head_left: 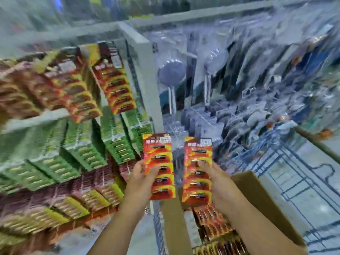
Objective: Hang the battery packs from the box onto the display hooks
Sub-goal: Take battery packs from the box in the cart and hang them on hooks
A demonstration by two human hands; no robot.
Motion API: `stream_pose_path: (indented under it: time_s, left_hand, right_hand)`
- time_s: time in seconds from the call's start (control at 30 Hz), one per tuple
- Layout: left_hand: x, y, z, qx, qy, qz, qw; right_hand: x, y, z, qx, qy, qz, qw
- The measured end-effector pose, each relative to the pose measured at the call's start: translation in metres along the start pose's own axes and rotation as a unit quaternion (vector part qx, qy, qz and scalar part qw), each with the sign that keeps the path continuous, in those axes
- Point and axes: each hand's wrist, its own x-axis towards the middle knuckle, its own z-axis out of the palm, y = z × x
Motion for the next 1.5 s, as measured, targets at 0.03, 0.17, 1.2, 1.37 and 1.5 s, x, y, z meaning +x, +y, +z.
stream_pose_path:
  time_s: [0.03,0.17,1.2,1.37,1.5]
  left_hand:
    - [-0.011,0.013,-0.009,0.002,0.024,0.019,1.000]
    - [-0.054,0.052,-0.043,-0.008,0.128,0.078,0.989]
    - [-0.026,0.189,-0.269,-0.039,0.282,0.201,0.937]
    - [-0.011,0.194,-0.289,-0.025,0.305,0.179,0.935]
    - [-0.004,0.188,-0.302,-0.004,0.298,0.179,0.938]
  right_hand:
    - [-0.004,-0.007,0.018,-0.029,-0.014,-0.004,0.999]
    - [-0.023,-0.023,0.083,-0.097,-0.082,-0.022,0.992]
    - [-0.003,-0.019,0.401,-0.224,-0.135,-0.135,0.956]
    - [0.004,-0.020,0.418,-0.207,-0.127,-0.127,0.962]
    - [0.002,-0.016,0.429,-0.197,-0.134,-0.136,0.962]
